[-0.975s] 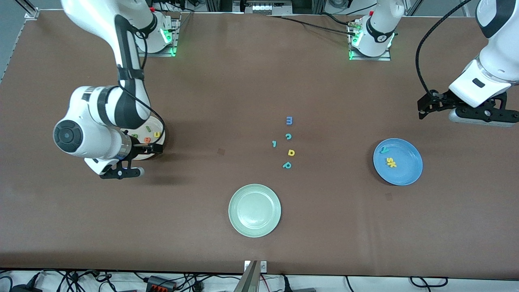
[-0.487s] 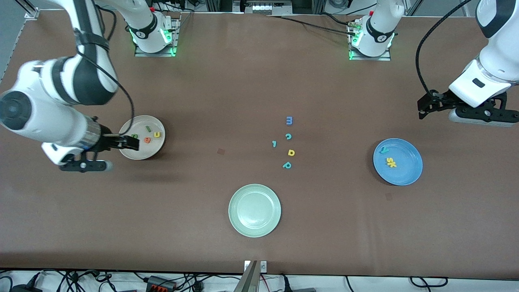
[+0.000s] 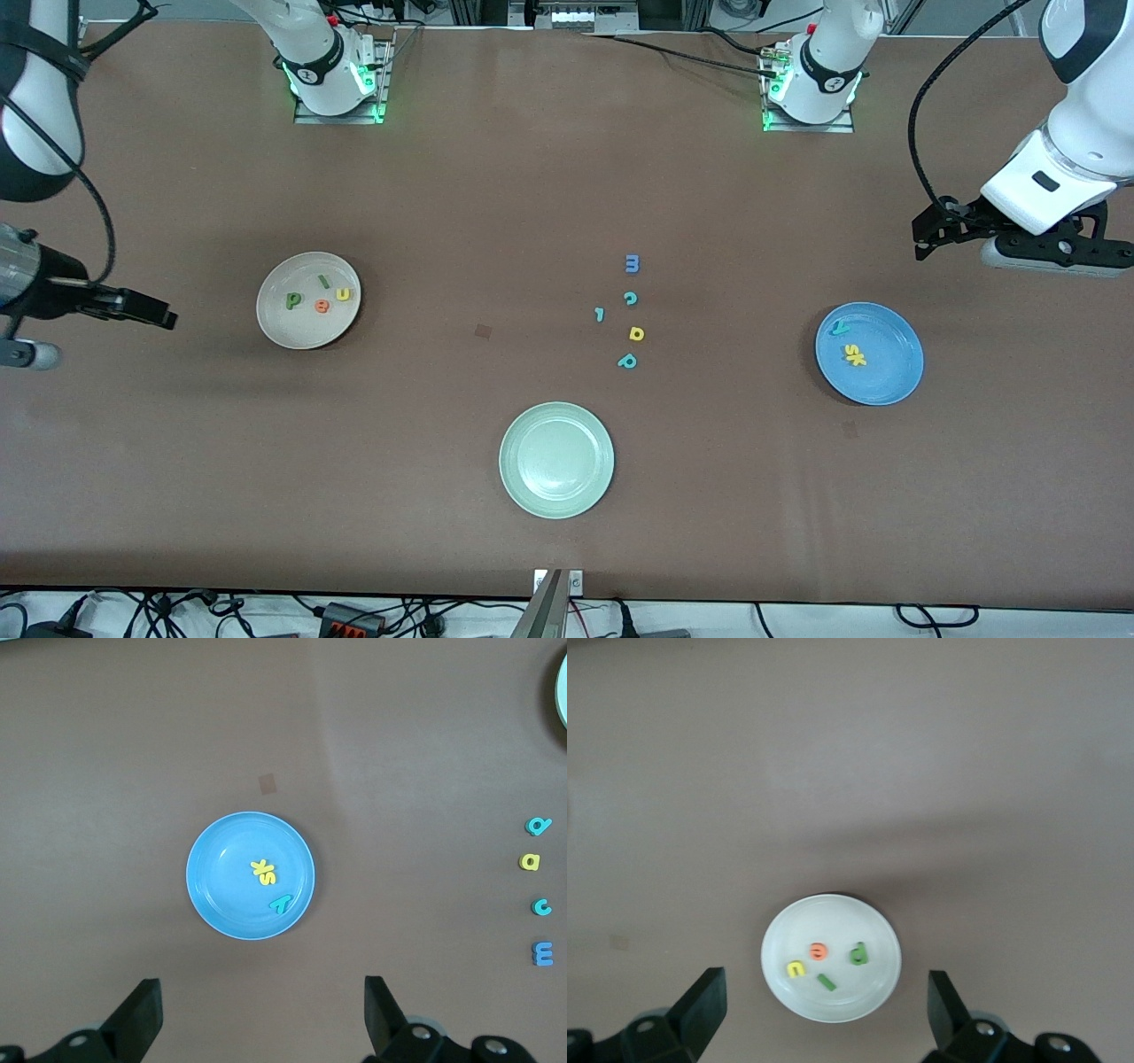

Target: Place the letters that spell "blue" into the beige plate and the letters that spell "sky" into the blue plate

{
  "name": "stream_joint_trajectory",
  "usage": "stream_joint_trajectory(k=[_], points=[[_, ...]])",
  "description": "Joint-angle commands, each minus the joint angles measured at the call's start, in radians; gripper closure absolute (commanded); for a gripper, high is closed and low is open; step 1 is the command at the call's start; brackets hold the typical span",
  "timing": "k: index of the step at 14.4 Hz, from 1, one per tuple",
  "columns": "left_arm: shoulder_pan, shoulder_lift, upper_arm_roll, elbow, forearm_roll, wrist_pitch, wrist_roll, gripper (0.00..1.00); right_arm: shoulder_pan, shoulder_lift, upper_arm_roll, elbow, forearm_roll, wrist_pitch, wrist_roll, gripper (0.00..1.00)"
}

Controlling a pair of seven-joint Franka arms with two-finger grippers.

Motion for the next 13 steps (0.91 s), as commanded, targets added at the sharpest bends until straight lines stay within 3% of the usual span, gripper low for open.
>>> stream_joint_trajectory(k=[1,3,8,13], points=[[0.005,0.004,0.000,0.017,-0.021,-0.017,0.019,0.00,-0.120,-0.063,0.154,-0.002,-0.076,-0.033,-0.014,0.00],[0.005,0.004,0.000,0.017,-0.021,-0.017,0.019,0.00,-0.114,-0.068,0.167,0.008,-0.125,-0.076,-0.032,0.00],[0.005,0.004,0.000,0.017,-0.021,-0.017,0.019,0.00,-0.116,-0.075,0.165,0.024,-0.125,-0.108,-0.065,0.00],[0.005,0.004,0.000,0.017,-0.021,-0.017,0.019,0.00,-0.113,-0.143,0.167,-0.060,-0.121,-0.117,-0.052,0.00]])
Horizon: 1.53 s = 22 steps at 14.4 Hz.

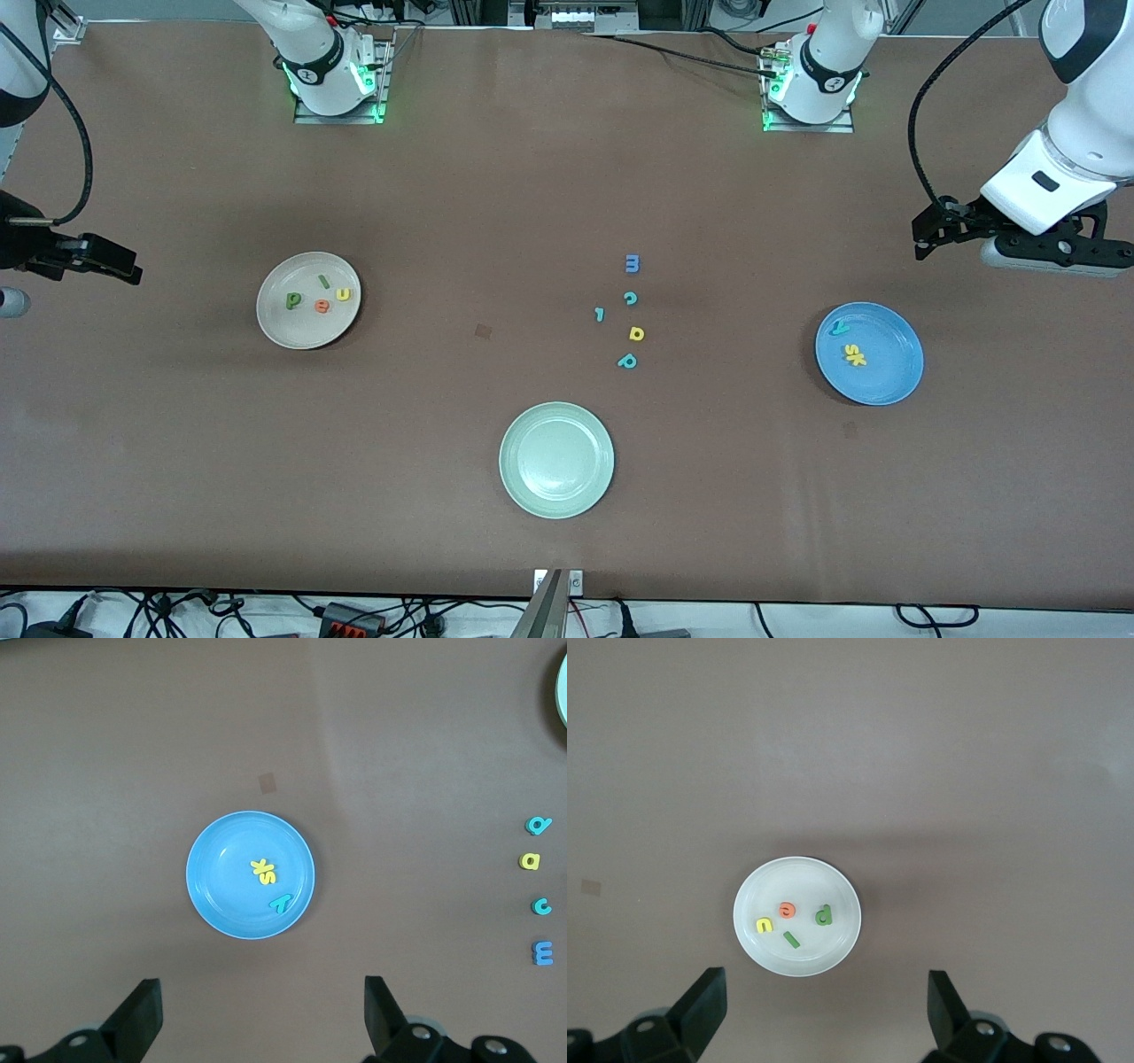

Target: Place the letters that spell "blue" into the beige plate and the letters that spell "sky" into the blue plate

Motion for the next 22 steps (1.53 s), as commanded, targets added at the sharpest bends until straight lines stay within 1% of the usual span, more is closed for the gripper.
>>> stream_joint_trajectory(k=[1,3,4,13,22], points=[[0.005,0.004,0.000,0.017,-0.021,-0.016,0.019,0.00,-0.018,-0.076,0.022,-0.093,-0.007,0.005,-0.007,0.00],[0.005,0.004,0.000,0.017,-0.021,-0.016,0.019,0.00,-0.019,-0.159,0.022,-0.217,-0.010,0.087,-0.008,0.00],[0.005,0.004,0.000,0.017,-0.021,-0.016,0.019,0.00,-0.018,-0.196,0.022,-0.259,-0.012,0.103,-0.010,0.00],[0.005,0.004,0.000,0.017,-0.021,-0.016,0.019,0.00,-0.019,-0.205,0.021,-0.242,-0.007,0.025,-0.036,0.00],[0.005,0.004,0.000,0.017,-0.021,-0.018,0.017,0.00,-0.018,-0.206,0.022,-0.247,-0.004,0.072,-0.022,0.00]])
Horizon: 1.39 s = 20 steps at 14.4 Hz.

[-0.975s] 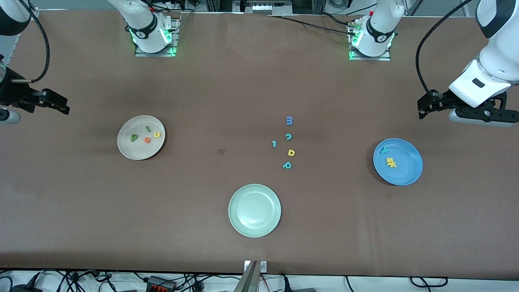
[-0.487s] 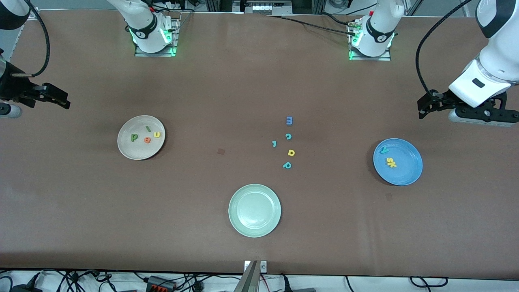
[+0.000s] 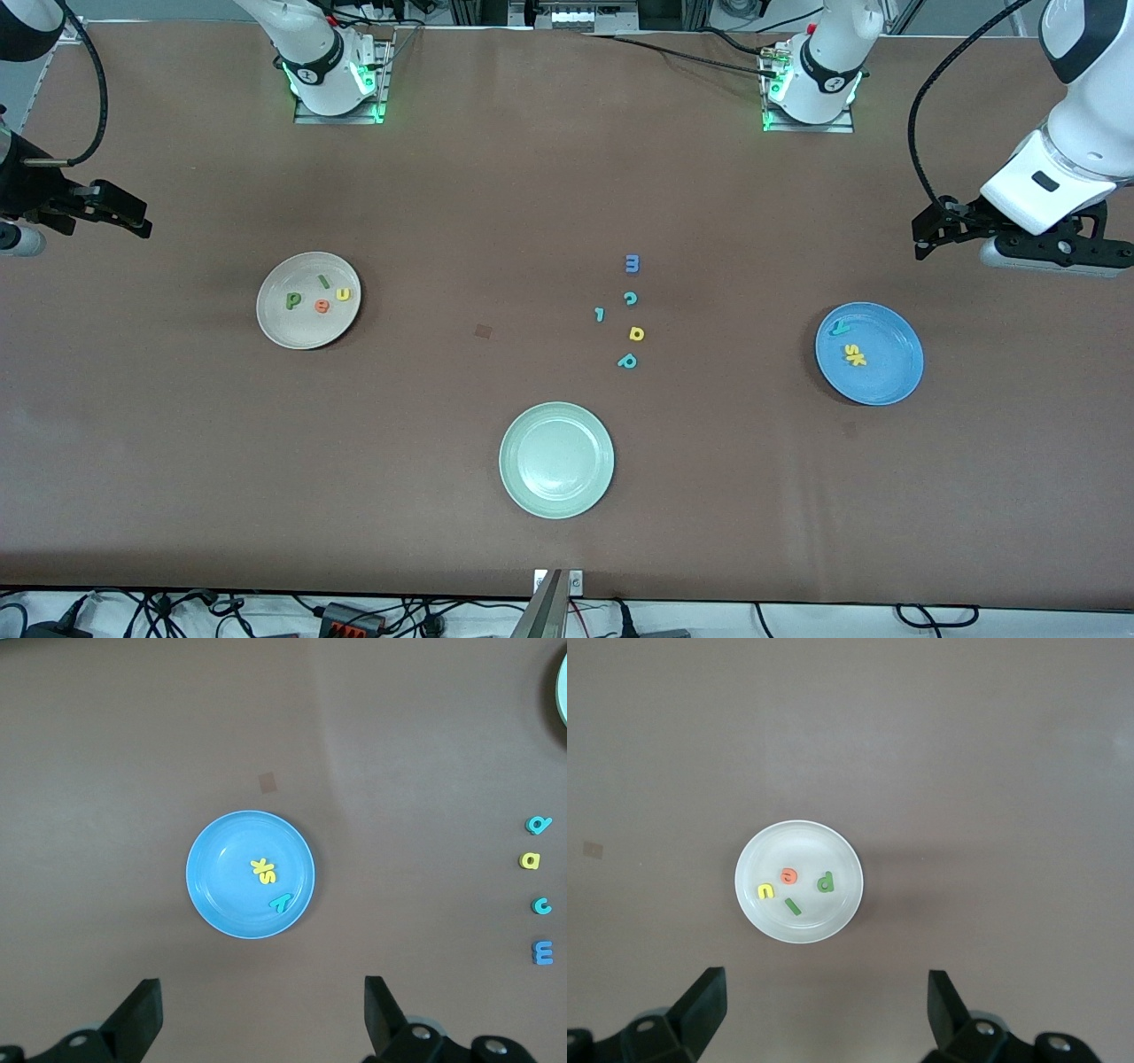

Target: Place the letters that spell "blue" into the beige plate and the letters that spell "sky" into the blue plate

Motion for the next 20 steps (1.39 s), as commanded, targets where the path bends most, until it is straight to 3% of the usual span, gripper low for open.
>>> stream_joint_trajectory(k=[1,20], points=[[0.005,0.004,0.000,0.017,-0.021,-0.016,0.017,0.00,-0.019,-0.021,0.018,-0.025,-0.002,0.019,-0.010,0.00],[0.004,0.004,0.000,0.017,-0.021,-0.016,0.017,0.00,-0.018,-0.028,0.018,-0.028,-0.010,0.029,-0.029,0.00]])
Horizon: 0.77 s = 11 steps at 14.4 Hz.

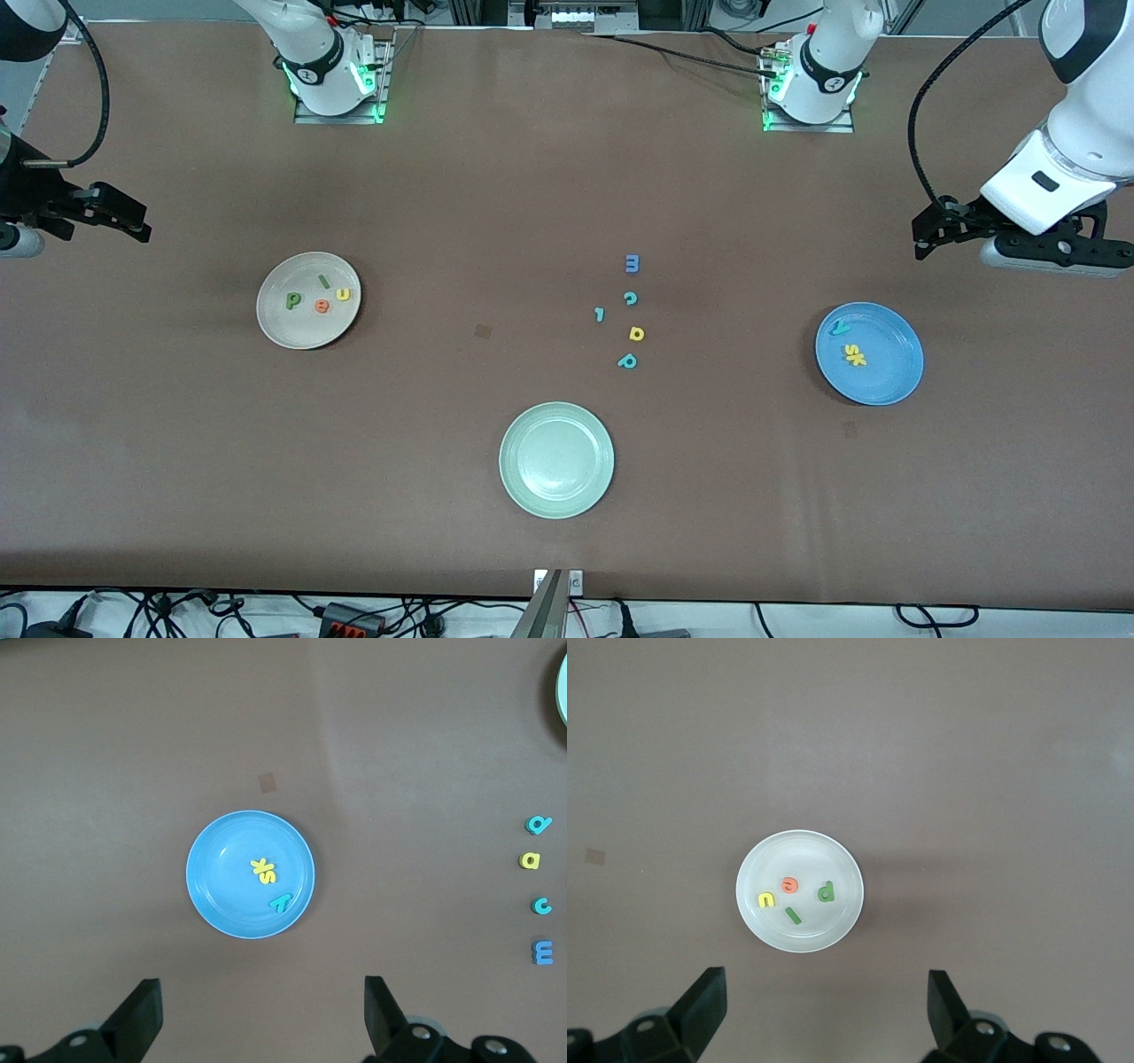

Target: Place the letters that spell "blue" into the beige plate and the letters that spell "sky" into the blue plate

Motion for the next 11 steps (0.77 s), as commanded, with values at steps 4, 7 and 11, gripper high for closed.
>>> stream_joint_trajectory(k=[4,7,11], points=[[0.005,0.004,0.000,0.017,-0.021,-0.016,0.019,0.00,-0.018,-0.028,0.016,-0.025,-0.010,0.005,-0.026,0.00],[0.005,0.004,0.000,0.017,-0.021,-0.016,0.017,0.00,-0.019,-0.028,0.016,-0.025,-0.010,0.007,-0.029,0.00],[0.005,0.004,0.000,0.017,-0.021,-0.016,0.019,0.00,-0.019,-0.028,0.016,-0.025,-0.010,0.005,-0.029,0.00]])
